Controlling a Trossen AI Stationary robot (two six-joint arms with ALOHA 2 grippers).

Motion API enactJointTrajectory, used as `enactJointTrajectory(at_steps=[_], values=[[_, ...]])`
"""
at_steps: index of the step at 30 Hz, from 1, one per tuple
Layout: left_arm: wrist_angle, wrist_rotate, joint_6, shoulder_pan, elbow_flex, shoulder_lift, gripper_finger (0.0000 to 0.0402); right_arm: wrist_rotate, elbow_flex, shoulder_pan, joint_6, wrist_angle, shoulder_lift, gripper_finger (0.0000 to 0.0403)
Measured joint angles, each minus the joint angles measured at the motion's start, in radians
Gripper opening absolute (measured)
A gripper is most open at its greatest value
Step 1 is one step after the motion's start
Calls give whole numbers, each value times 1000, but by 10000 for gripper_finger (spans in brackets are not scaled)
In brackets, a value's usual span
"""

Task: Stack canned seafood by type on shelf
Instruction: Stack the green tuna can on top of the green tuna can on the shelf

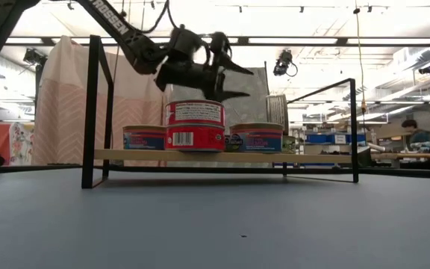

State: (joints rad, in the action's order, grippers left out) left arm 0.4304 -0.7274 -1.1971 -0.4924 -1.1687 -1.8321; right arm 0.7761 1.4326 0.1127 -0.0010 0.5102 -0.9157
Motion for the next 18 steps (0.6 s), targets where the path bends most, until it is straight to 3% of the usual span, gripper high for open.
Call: enactJointTrajectory(at_steps=[5,11,14,18], values=[[23,-13,9,33,-2,72,183,-10,0,-27,76,98,-1,157],[46,-15,28,133,-31,66,81,-65,0,-88,85,106,-16,23],[22,-22,67,156,-68,63,21,-71,0,-116,91,105,-30,14],[-148,-23,152,168,-127,63,8,-109,0,-148,103,100,-48,8]])
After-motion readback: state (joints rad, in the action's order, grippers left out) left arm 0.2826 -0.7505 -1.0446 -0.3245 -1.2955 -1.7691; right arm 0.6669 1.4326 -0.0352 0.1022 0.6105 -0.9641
